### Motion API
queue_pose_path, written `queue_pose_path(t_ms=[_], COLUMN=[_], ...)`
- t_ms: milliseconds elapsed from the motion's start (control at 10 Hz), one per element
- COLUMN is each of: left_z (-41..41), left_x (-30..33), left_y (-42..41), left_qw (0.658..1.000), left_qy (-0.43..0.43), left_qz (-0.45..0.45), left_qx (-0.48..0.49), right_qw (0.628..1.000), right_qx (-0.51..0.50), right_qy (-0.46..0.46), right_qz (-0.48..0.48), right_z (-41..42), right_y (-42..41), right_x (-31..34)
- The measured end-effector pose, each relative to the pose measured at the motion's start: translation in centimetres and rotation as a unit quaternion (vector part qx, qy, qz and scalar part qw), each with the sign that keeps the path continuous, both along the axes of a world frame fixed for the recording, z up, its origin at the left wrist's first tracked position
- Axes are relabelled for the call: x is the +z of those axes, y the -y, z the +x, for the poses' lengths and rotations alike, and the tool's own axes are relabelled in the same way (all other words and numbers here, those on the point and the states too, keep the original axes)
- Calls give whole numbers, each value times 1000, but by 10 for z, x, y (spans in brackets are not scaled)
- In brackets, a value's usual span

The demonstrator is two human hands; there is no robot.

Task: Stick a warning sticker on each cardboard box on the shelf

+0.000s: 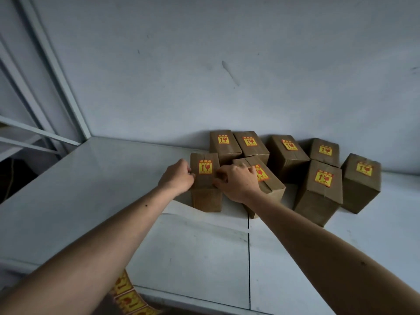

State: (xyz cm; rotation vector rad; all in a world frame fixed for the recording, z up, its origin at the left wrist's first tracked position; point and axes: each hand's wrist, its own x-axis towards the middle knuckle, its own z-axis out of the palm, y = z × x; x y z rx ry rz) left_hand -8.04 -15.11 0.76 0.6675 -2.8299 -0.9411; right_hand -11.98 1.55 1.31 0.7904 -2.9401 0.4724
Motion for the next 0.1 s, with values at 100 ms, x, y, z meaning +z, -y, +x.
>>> queue_pose_path(t_ms=[100], left_z=[9], left_x=[8], left_y=[6], left_qw=[1000], left_qy=[18], left_qz=[-14], left_qx=[-20], right_qw=[1000], right_qx=[3], right_qy=[9], right_qz=[-28], right_z=[7], right_y=[-10], right_x=[4])
